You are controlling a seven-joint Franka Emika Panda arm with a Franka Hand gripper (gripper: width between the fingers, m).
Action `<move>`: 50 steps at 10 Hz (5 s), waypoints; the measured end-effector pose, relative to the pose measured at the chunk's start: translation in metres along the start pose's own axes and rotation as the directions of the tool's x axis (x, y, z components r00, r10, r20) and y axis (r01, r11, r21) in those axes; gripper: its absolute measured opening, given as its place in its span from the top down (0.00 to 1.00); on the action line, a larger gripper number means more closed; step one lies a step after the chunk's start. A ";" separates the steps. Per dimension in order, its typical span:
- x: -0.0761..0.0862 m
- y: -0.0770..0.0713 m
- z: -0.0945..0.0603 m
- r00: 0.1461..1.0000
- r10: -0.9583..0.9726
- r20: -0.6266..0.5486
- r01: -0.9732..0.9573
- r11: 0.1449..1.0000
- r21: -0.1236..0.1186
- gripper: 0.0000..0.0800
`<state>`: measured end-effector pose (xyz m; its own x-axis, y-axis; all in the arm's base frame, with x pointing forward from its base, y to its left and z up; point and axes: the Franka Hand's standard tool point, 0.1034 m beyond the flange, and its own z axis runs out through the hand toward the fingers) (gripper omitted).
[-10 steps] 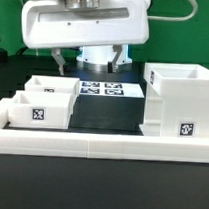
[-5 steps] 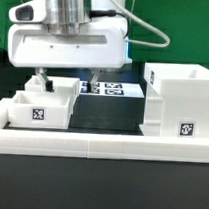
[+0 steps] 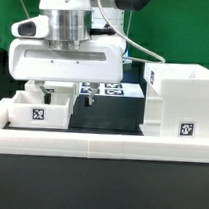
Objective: Assemble drawer
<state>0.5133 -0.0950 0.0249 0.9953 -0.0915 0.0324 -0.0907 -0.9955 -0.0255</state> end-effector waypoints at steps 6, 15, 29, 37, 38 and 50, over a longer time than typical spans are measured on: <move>-0.004 0.001 0.003 1.000 -0.020 0.003 0.020 1.000 -0.002 0.19; -0.017 0.004 0.018 0.995 -0.093 0.031 0.093 0.996 0.002 0.35; -0.006 -0.015 -0.006 0.979 -0.202 0.021 0.202 0.979 0.002 0.95; -0.001 -0.017 -0.005 0.715 -0.698 0.045 0.699 0.715 -0.008 0.95; -0.002 -0.015 -0.004 0.681 -0.731 0.047 0.732 0.682 -0.005 0.95; -0.002 -0.023 -0.005 -0.030 -0.994 0.103 0.998 -0.026 0.049 0.95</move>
Offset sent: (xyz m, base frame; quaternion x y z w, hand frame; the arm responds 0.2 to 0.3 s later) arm 0.0000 0.0000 0.0000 0.0000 0.0000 0.0000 1.0000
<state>0.5128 -0.0723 0.0301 0.0635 0.9949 -0.0783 0.9978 -0.0649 -0.0158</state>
